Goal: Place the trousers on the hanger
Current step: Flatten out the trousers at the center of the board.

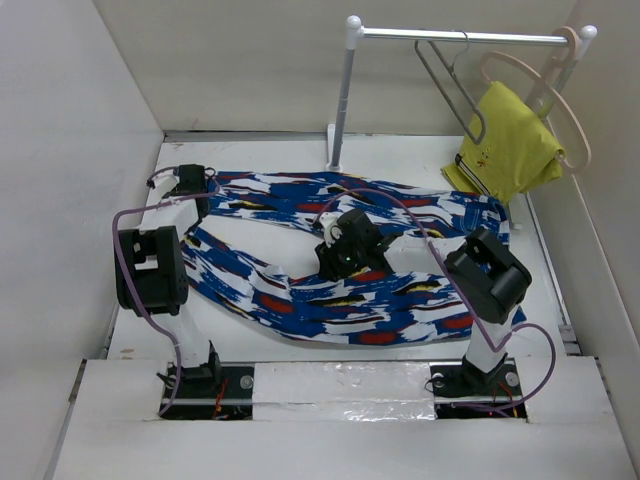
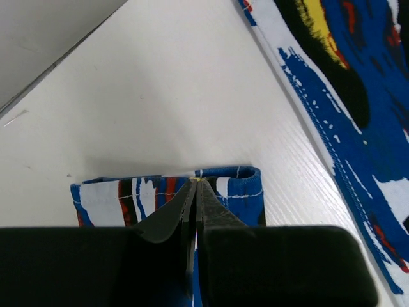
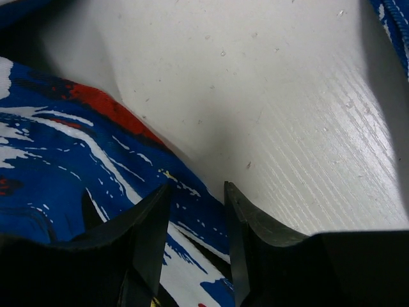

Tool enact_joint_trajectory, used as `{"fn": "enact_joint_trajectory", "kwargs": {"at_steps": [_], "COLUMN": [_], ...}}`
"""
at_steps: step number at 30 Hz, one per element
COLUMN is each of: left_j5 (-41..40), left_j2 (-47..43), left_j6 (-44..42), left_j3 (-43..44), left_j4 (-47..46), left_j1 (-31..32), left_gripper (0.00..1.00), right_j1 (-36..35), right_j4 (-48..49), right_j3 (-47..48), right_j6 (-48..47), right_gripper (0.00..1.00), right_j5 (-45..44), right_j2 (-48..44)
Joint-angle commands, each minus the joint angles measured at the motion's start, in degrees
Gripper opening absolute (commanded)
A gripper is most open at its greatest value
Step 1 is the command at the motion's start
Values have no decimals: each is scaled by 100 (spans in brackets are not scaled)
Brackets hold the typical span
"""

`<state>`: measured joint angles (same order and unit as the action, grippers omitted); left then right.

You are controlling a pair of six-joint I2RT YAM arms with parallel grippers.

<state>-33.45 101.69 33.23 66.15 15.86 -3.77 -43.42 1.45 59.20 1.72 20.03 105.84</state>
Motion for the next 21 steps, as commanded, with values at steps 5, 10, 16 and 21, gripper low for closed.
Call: {"fn": "enact_joint_trajectory", "kwargs": {"at_steps": [5,10,16,21], "left_j5": [243,717,823,744], "left_j2": [-272,-264,26,500], "left_j6": [-203,-265,-124,-63], "left_j3": [38,-6,117,389], "left_j4": [-91,-241,-267,-145], "left_j1": [34,341,342,342], "left_gripper": [2,50,46,39], "right_j1": [-70,-70,-70,-70], "right_j4": [-128,-128,-128,-128], "right_j3": [224,224,188,171], "right_j6": [-110,-110,-110,-295], "right_gripper": [44,48,47,41], "right_j5": [141,133,115,89], "right_j2": [-2,-46,-90,-160]}}
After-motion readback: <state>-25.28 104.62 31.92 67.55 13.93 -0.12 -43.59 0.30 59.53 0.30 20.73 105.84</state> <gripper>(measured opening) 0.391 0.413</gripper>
